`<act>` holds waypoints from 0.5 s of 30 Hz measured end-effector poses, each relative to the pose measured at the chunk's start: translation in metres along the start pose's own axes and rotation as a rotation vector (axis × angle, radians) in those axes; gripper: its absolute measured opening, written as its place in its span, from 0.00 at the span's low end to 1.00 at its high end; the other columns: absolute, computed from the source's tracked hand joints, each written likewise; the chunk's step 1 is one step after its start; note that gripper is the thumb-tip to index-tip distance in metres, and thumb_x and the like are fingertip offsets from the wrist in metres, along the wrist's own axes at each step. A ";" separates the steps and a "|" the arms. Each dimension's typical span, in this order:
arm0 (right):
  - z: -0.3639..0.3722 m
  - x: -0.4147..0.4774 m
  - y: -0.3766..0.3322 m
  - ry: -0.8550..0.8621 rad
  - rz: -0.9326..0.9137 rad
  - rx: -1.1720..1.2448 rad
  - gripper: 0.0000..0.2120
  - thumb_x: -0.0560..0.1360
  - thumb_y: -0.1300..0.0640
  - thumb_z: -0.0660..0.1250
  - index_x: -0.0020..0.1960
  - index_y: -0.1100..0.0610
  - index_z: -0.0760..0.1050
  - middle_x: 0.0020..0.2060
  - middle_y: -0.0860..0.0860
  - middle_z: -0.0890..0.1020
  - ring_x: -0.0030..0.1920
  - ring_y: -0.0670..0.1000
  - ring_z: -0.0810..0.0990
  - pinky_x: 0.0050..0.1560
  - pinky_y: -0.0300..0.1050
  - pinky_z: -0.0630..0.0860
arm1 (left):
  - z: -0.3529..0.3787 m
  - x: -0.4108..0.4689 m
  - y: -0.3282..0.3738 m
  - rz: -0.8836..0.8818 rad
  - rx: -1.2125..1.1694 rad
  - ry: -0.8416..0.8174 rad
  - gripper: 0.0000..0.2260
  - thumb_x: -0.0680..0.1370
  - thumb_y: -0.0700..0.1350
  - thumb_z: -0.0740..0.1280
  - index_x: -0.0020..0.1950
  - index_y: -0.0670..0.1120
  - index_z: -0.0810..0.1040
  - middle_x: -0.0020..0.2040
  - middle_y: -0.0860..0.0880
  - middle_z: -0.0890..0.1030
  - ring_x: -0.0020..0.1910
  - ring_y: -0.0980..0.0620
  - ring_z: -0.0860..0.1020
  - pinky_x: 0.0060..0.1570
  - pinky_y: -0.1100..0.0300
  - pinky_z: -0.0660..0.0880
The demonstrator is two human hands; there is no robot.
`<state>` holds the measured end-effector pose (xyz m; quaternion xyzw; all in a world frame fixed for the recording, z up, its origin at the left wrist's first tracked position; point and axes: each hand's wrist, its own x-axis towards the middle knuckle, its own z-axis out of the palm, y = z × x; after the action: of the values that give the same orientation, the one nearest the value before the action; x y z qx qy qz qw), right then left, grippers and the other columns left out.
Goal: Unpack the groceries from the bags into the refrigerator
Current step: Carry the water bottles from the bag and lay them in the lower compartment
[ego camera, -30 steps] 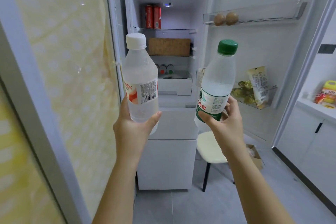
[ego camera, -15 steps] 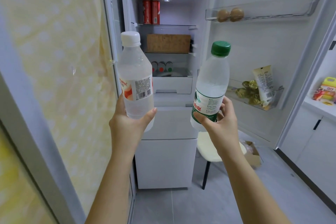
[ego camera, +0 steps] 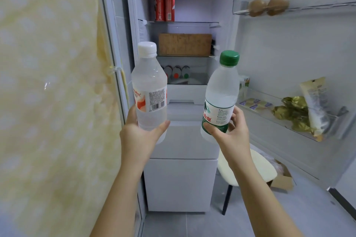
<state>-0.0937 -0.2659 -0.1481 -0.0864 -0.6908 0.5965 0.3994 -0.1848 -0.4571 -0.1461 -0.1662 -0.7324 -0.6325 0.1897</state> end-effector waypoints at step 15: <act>0.022 0.136 0.075 -0.059 -0.003 0.004 0.32 0.66 0.63 0.79 0.61 0.42 0.70 0.51 0.36 0.80 0.55 0.39 0.79 0.51 0.35 0.76 | 0.098 0.086 -0.043 -0.041 0.003 0.070 0.27 0.65 0.46 0.80 0.57 0.61 0.71 0.46 0.68 0.79 0.44 0.74 0.76 0.40 0.80 0.68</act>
<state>-0.2253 -0.1814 -0.1535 -0.0670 -0.7012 0.5997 0.3797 -0.2873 -0.3660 -0.1535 -0.1288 -0.7296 -0.6404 0.2025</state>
